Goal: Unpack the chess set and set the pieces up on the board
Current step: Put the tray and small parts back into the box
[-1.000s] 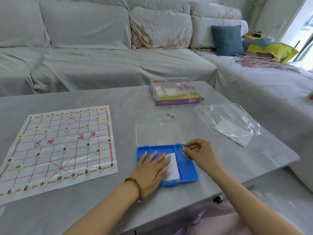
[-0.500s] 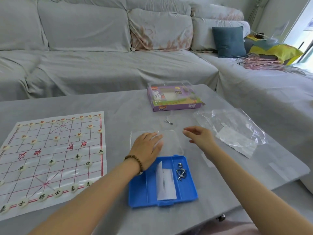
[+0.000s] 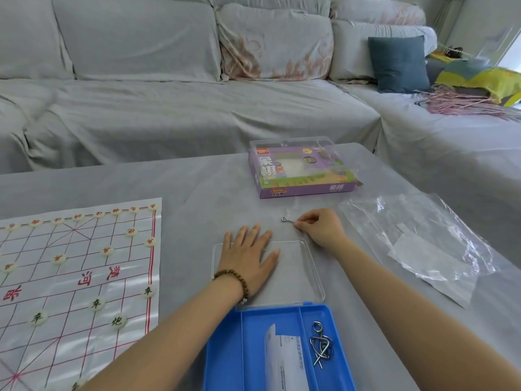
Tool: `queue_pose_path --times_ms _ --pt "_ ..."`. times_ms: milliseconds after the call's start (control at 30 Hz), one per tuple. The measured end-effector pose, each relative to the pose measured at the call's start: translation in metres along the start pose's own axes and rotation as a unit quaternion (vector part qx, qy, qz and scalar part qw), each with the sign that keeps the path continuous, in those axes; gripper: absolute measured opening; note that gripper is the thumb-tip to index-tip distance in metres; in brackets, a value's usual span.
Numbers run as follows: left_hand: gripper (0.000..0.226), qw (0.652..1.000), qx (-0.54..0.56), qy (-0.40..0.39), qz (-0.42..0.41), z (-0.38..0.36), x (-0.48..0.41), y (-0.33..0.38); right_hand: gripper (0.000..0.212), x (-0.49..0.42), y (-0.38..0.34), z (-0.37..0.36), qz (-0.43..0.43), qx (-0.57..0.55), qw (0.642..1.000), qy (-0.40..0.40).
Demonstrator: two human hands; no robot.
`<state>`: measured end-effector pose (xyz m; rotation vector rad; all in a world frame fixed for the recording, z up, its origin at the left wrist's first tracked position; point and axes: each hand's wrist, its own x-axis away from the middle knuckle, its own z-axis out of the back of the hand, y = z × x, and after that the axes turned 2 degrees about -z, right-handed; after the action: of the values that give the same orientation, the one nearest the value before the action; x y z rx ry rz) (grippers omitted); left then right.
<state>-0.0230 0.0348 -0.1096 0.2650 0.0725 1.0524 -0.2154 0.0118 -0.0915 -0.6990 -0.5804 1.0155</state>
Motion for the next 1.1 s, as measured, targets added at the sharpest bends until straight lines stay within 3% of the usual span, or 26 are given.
queue_pose_path --times_ms 133,300,400,633,700,800,867,933,1033,1100 --pt "0.056 1.0 0.025 0.004 -0.009 0.003 0.001 0.0 0.011 0.002 -0.002 0.005 0.017 0.046 0.998 -0.031" --pt "0.059 0.996 0.078 0.04 -0.007 0.005 0.018 -0.013 0.011 0.051 -0.016 0.031 0.048 -0.116 0.992 0.005" --pt "0.064 0.992 0.103 0.064 0.032 0.009 0.039 -0.022 0.009 0.1 -0.022 0.056 0.067 -0.152 0.985 -0.045" --pt "0.091 0.966 0.202 0.058 0.148 0.013 0.083 -0.018 0.01 0.17 -0.003 0.088 0.061 0.025 0.965 -0.253" --pt "0.092 0.95 0.256 0.069 0.166 0.014 0.088 -0.013 0.009 0.174 0.008 0.081 0.061 0.089 0.954 -0.28" --pt "0.088 0.925 0.32 0.094 0.182 0.016 0.089 -0.008 0.01 0.174 0.017 0.064 0.098 0.14 0.962 -0.211" --pt "0.08 0.887 0.397 0.106 0.208 0.022 0.086 -0.01 0.012 0.178 0.015 0.055 0.138 0.162 0.967 -0.143" --pt "0.073 0.847 0.469 0.096 0.232 0.031 0.083 -0.011 0.015 0.19 0.008 0.044 0.173 0.115 0.975 -0.076" --pt "0.07 0.814 0.515 0.075 0.259 0.04 0.081 -0.013 0.043 0.214 -0.002 0.023 0.168 0.022 0.983 -0.07" --pt "0.08 0.793 0.544 0.06 0.268 0.042 0.075 -0.014 0.068 0.222 0.0 0.012 0.179 0.09 0.975 -0.093"
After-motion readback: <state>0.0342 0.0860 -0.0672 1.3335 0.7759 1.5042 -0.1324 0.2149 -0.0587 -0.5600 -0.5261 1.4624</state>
